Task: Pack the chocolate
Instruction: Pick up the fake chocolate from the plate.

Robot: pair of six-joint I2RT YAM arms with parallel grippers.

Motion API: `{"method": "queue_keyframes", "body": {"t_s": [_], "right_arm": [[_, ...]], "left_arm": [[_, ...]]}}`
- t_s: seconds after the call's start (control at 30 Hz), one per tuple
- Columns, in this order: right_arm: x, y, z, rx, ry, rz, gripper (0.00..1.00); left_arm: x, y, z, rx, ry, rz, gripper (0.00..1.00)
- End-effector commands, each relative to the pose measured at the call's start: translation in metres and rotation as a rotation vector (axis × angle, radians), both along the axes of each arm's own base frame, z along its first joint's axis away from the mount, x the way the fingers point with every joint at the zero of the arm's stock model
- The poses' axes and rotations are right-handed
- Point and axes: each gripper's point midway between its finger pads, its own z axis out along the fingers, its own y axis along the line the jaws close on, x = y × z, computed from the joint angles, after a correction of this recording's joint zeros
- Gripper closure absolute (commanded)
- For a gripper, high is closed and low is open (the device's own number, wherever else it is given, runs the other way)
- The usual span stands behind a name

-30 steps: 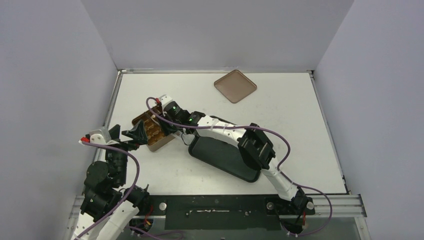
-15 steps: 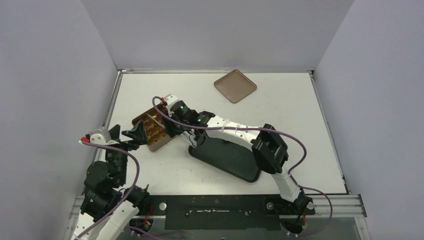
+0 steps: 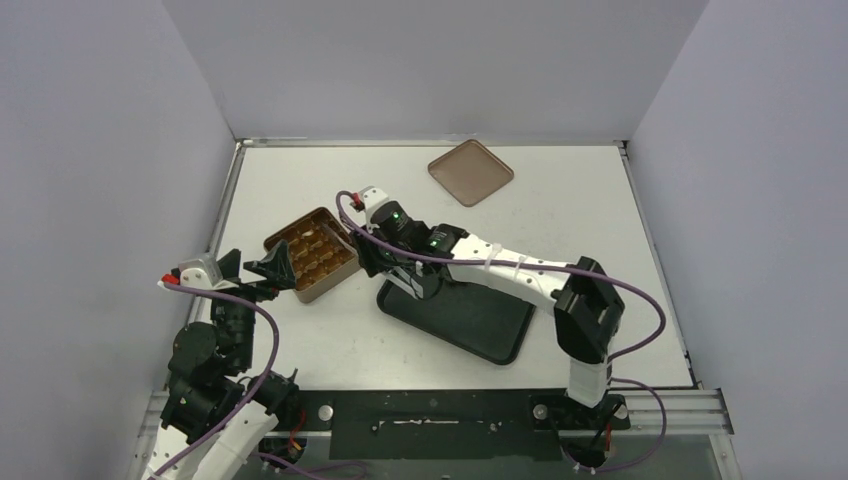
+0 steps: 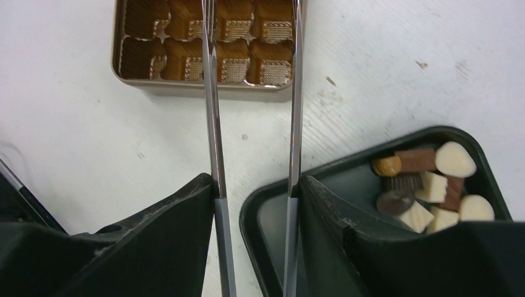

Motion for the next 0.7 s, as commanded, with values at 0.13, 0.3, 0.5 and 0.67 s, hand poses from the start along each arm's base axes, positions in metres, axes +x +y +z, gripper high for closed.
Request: {"method": "queue_keyframes", "body": {"t_s": [0.13,0.3,0.5,0.67], "right_arm": [[-0.007,-0.059,0.047,0.014,-0.064,-0.130,0.52],[-0.021,-0.092,0.032,-0.033,-0.042,-0.177,0.52],[-0.033,-0.133,0.019,-0.098,-0.013,-0.247,0.52],[-0.048,-0.164,0.003,-0.155,0.032,-0.296,0.52]], "left_arm": [[0.001,-0.003,0.008,0.003,-0.024,-0.015,0.03],[0.002,-0.005,0.006,0.010,-0.017,-0.018,0.03],[0.007,-0.012,0.003,0.025,-0.011,-0.042,0.03],[0.012,-0.015,-0.003,0.039,0.015,-0.046,0.03]]}}
